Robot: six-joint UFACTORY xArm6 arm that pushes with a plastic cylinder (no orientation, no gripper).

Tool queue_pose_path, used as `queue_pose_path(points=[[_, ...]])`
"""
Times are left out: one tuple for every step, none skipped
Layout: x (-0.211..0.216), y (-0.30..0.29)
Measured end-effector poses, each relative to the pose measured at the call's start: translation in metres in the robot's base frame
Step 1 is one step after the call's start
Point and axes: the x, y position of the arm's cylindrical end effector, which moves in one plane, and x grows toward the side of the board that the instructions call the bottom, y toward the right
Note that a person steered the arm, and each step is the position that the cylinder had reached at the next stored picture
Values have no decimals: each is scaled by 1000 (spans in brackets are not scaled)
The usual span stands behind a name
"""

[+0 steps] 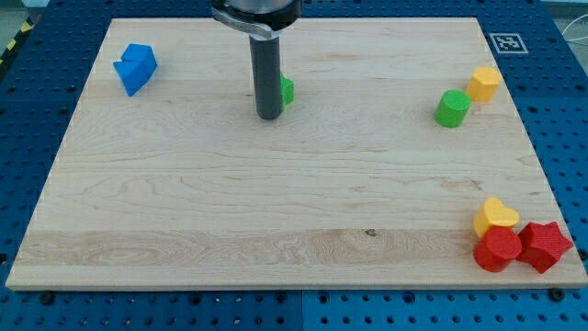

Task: Push the green star slightly right and a bit up

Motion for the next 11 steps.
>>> queue_pose_path(points=[[2, -21], [1, -41], [-16, -45], [-28, -36], [-28, -12], [-24, 7], [-20, 29], [-18, 53], [-18, 77], [-18, 94], [-12, 87]])
